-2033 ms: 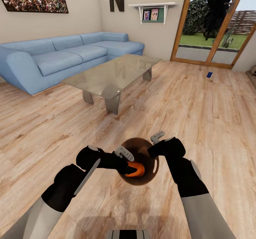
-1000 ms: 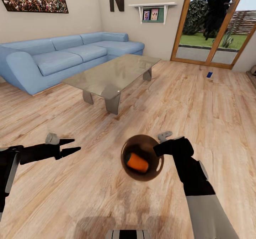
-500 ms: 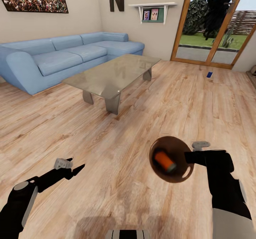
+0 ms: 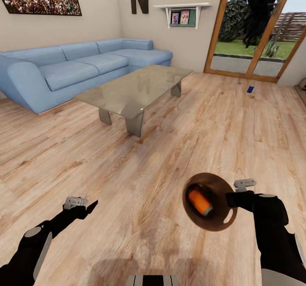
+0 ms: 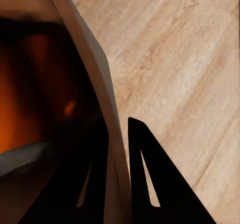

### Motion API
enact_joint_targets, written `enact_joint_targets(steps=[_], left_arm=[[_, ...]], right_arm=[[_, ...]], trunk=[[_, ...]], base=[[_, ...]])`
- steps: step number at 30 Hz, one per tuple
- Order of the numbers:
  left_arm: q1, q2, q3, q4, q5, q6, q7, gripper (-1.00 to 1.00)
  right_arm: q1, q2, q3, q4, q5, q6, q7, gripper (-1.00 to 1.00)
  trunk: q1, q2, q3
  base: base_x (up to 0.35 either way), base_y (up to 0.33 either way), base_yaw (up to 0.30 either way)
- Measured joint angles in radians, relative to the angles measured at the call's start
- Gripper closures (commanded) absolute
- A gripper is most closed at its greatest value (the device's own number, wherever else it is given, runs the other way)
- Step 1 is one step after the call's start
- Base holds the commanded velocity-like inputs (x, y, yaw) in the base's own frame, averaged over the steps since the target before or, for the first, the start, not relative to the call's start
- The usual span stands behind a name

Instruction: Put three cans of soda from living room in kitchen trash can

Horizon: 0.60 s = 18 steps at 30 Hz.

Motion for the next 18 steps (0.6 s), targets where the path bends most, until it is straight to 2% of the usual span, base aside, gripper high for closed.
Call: enact_joint_targets(steps=[2, 4, 7, 14, 18], left_arm=[[0.000, -0.001, -0.001, 0.008, -0.002, -0.002, 0.004, -1.00], [0.001, -0.003, -0.001, 0.026, 0.000, -0.004, 0.031, -1.00], [0.001, -0.008, -0.002, 0.039, 0.001, -0.015, 0.085, -1.00], [-0.001, -0.022, -0.003, 0.089, -0.003, -0.039, 0.124, -1.00], [-0.001, -0.023, -0.003, 0.112, -0.004, -0.060, 0.143, -1.00]], right_arm=[[0.000, 0.001, -0.011, -0.005, -0.011, -0.001, 0.000, 1.00], [0.001, 0.002, -0.036, -0.009, -0.050, -0.006, -0.004, 1.00], [0.003, 0.001, -0.051, -0.012, -0.110, -0.008, -0.007, 1.00], [0.004, 0.014, -0.053, -0.013, -0.123, -0.021, -0.011, 1.00], [0.004, 0.018, -0.055, -0.014, -0.116, -0.026, -0.012, 1.00]], trunk=[[0.000, 0.000, 0.000], [0.000, 0.000, 0.000], [0.000, 0.000, 0.000], [0.000, 0.000, 0.000], [0.000, 0.000, 0.000]], base=[[0.000, 0.000, 0.000], [0.000, 0.000, 0.000], [0.000, 0.000, 0.000], [0.000, 0.000, 0.000], [0.000, 0.000, 0.000]])
